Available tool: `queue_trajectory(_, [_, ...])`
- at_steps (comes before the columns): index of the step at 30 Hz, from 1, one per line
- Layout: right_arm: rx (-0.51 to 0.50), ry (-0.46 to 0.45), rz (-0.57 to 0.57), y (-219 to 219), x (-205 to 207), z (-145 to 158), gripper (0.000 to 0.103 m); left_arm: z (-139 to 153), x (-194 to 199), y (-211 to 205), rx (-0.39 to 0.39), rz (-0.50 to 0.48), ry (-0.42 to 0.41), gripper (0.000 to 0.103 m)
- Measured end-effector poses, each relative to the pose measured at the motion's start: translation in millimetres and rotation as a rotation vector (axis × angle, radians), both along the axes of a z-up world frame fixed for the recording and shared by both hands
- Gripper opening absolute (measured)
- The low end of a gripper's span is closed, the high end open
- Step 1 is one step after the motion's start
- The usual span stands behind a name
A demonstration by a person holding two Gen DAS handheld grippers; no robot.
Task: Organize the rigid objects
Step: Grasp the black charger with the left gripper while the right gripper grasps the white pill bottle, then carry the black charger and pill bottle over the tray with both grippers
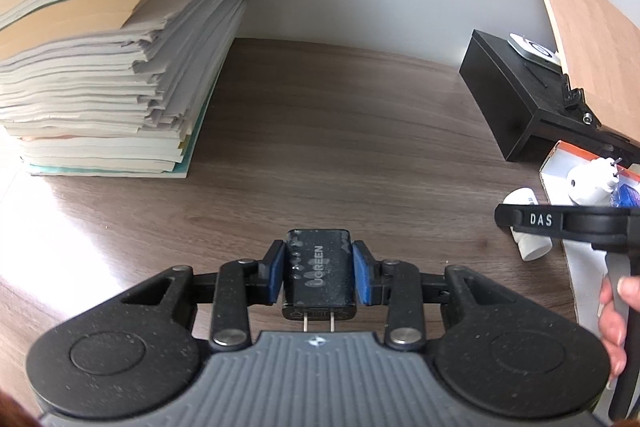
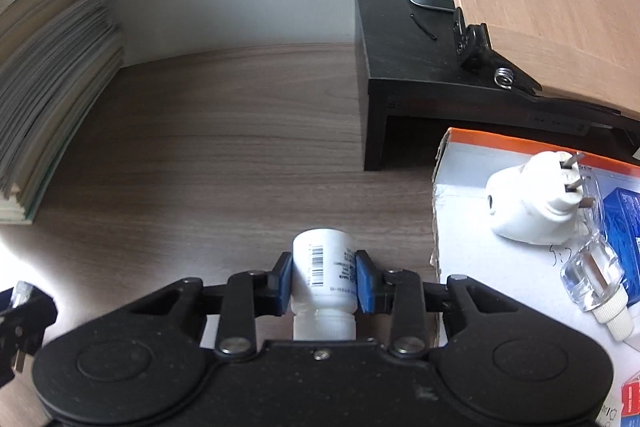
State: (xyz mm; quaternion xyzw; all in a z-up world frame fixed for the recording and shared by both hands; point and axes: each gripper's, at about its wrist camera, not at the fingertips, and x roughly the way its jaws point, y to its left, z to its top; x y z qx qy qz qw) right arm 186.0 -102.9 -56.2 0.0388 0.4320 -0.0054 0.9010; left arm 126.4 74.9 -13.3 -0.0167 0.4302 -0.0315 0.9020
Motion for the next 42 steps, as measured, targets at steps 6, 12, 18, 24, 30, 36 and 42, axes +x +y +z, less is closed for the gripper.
queue_trajectory(6, [0.021,-0.055,0.052,-8,-28,22,0.04,8,-6,-18,-0.003,-0.005,-0.008,0.036])
queue_trajectory(12, [0.035,-0.124,0.056,-33,-65,53,0.04,25,-20,-51,0.008,-0.032,-0.04,0.036])
queue_trajectory(18, [0.041,-0.166,0.016,-74,-106,74,0.04,39,-40,-93,-0.008,-0.078,-0.065,0.036])
queue_trajectory(24, [0.031,-0.173,-0.05,-117,-153,81,0.04,46,-62,-139,-0.033,-0.135,-0.081,0.036])
queue_trajectory(30, [0.032,-0.159,-0.12,-160,-192,80,0.04,49,-82,-184,-0.052,-0.187,-0.085,0.036])
queue_trajectory(36, [0.035,-0.171,-0.152,-191,-216,84,0.04,50,-93,-217,-0.043,-0.239,-0.087,0.036])
queue_trajectory(42, [0.052,-0.188,-0.167,-206,-227,84,0.04,50,-100,-231,-0.038,-0.256,-0.09,0.036])
